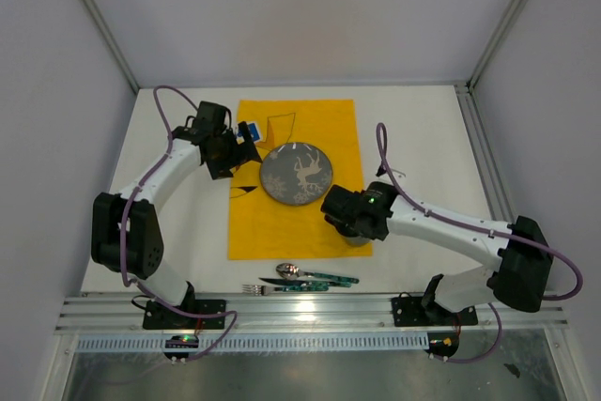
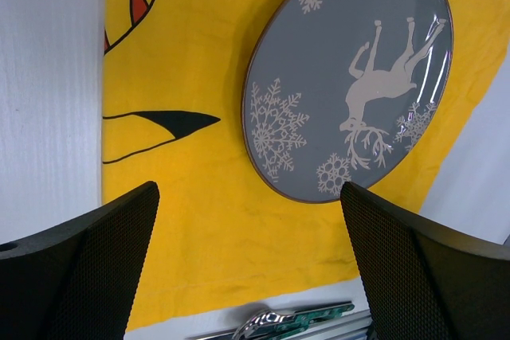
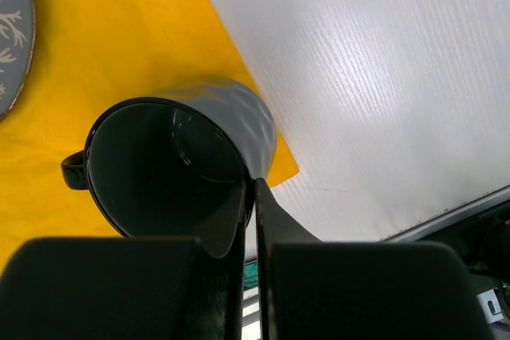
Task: Set the dinner table for one person
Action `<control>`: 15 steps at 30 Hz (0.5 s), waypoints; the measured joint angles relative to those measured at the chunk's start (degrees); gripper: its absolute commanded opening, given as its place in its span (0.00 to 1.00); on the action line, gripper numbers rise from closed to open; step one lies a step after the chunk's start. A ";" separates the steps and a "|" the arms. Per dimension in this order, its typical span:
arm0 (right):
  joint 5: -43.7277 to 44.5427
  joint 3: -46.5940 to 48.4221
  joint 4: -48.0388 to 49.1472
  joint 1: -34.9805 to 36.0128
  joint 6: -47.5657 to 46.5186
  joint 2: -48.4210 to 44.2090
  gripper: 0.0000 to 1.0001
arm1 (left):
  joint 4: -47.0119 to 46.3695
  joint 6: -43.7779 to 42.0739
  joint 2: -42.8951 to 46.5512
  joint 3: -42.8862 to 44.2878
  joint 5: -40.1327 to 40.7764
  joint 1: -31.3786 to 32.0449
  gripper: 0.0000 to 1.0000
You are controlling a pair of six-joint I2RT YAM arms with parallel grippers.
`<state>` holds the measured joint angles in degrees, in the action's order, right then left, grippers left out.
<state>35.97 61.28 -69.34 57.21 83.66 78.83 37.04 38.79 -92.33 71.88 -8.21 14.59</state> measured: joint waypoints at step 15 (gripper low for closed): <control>0.52 -0.92 5.68 0.00 -3.91 -1.33 0.03 | 0.00 0.00 0.00 -0.02 0.00 0.00 0.98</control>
<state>36.49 60.36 -63.66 57.21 79.75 77.49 37.04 38.79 -92.33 71.85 -8.21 14.59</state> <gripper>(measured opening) 0.053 0.987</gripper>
